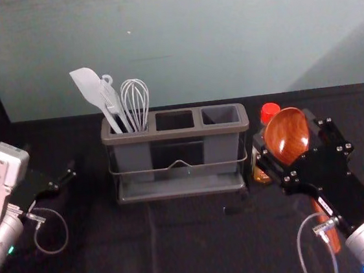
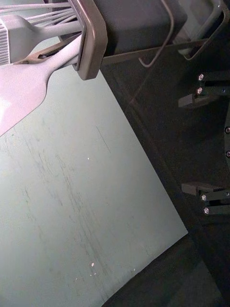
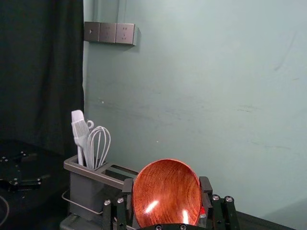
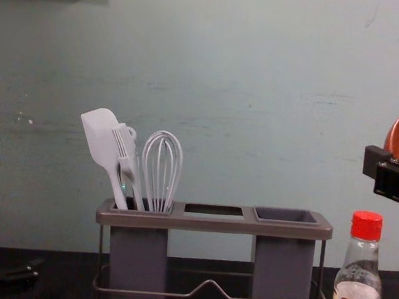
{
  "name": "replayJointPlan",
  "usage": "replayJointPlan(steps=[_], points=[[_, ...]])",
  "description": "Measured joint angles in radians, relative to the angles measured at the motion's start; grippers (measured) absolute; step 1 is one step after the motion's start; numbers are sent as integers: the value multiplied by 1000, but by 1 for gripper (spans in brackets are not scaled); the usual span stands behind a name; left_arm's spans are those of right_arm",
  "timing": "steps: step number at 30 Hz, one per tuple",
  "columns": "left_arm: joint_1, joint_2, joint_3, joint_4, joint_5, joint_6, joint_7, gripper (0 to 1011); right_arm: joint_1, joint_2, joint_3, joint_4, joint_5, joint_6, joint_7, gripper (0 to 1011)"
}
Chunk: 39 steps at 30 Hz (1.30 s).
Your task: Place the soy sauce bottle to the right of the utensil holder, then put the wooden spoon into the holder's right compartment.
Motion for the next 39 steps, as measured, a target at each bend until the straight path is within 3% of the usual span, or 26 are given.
replayJointPlan(steps=[24, 32, 34, 39], points=[[0, 0, 0, 0, 0, 0, 0, 1011, 9, -4, 0, 9, 6, 11, -4, 837], [0, 0, 0, 0, 0, 0, 0, 1011, 137, -16, 15, 85, 72, -4, 43, 837], [0, 0, 0, 0, 0, 0, 0, 1011, 210, -14, 10, 128, 119, 1, 79, 837], [0, 0, 0, 0, 0, 0, 0, 1012, 330, -13, -16, 209, 172, 26, 129, 838]])
